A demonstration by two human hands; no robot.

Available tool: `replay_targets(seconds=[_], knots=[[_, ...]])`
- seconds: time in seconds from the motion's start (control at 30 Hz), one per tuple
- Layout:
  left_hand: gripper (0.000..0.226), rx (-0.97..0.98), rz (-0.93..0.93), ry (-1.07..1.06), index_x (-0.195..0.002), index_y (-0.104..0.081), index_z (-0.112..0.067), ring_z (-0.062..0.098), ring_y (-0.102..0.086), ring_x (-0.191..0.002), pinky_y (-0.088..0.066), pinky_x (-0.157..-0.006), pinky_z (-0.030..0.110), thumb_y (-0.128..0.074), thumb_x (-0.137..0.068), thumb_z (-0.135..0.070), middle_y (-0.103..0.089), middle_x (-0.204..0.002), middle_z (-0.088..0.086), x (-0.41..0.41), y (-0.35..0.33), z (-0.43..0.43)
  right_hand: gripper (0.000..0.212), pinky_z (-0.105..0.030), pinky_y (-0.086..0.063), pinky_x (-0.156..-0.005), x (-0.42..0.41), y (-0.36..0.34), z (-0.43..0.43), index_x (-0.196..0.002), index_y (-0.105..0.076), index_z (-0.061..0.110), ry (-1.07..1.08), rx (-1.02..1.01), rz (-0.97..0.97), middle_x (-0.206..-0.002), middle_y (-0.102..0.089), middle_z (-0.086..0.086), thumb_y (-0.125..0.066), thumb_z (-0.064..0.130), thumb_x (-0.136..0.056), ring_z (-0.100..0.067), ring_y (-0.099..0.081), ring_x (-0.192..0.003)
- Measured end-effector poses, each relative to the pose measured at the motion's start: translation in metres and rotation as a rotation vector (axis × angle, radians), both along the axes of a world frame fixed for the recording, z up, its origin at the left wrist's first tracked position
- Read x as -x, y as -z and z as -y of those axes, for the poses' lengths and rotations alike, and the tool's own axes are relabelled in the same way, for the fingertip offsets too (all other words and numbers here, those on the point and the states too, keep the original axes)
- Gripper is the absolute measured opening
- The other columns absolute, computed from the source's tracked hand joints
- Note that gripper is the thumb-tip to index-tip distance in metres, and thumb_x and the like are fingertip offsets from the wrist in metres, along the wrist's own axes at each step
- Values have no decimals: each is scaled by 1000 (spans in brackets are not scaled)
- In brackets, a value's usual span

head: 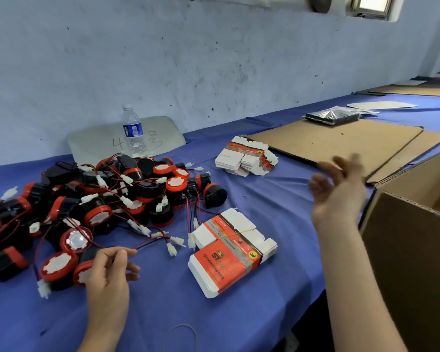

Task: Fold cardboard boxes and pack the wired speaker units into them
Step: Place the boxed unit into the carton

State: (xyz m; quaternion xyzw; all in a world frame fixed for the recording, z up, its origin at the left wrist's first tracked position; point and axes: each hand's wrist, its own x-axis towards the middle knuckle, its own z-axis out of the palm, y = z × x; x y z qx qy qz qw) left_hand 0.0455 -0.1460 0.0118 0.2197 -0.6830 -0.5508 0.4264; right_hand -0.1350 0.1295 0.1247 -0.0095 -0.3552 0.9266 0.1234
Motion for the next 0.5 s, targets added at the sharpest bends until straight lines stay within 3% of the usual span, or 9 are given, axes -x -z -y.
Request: replay_targets(seconds=[0.07, 0.13, 0.2, 0.27, 0.33, 0.37, 0.43, 0.5], knots=[[23, -3, 5, 4, -89, -60, -6, 6, -56, -60, -52, -53, 19, -42, -102, -12, -58, -84, 12, 0, 1, 0, 16, -26, -48, -59, 6, 8, 19, -99, -59, 19, -180, -729, -114, -88, -69, -9, -61, 33, -91, -15, -59, -60], [25, 1, 10, 7, -88, -60, -7, 6, -56, -60, -51, -53, 19, -40, -103, -12, -57, -82, 14, 0, 1, 1, 48, -28, -47, -79, 11, 24, 36, -123, -53, 29, -545, -1520, -235, -121, -61, -3, -72, 42, -81, -15, -60, -94], [27, 0, 15, 7, -87, -60, -7, 7, -56, -59, -51, -53, 19, -39, -103, -12, -56, -81, 18, 0, 2, 2, 85, -28, -42, -90, 14, 45, 46, -143, -33, 39, -913, -1977, -272, -144, -37, 7, -78, 48, -73, -15, -44, -126], [28, -1, 21, 6, -86, -60, -8, 8, -56, -59, -51, -53, 20, -39, -103, -12, -56, -81, 18, 0, 1, 2, 98, -24, -42, -85, 14, 55, 52, -147, -24, 42, -1034, -2038, -315, -149, -26, 11, -81, 49, -68, -16, -33, -135], [28, -5, 19, 7, -85, -60, -7, 8, -56, -59, -51, -53, 20, -39, -103, -10, -58, -83, 13, 1, 0, 2, 101, -18, -46, -87, 15, 55, 52, -148, -25, 41, -1010, -2047, -418, -154, -21, 11, -83, 49, -66, -16, -25, -139], [27, -6, 18, 5, -85, -59, -7, 8, -56, -59, -51, -52, 21, -39, -103, -9, -58, -84, 10, 1, 0, 2, 103, -25, -46, -97, 16, 53, 50, -149, -25, 38, -1007, -2079, -475, -158, -12, 12, -83, 49, -65, -17, -14, -144], [27, -4, 20, 7, -84, -59, -7, 8, -56, -58, -51, -52, 20, -39, -102, -9, -59, -83, 8, 1, 1, 2, 106, -38, -26, -116, 17, 51, 49, -151, -25, 29, -1000, -2166, -645, -160, 2, 14, -83, 49, -65, -10, 5, -147], [28, -4, 22, 13, -83, -59, -8, 8, -56, -58, -51, -52, 20, -39, -103, -10, -59, -82, 6, 2, 1, 2, 96, -31, -20, -116, 15, 47, 50, -149, -33, 24, -1008, -2186, -735, -159, -10, 16, -82, 46, -69, -8, -8, -146]])
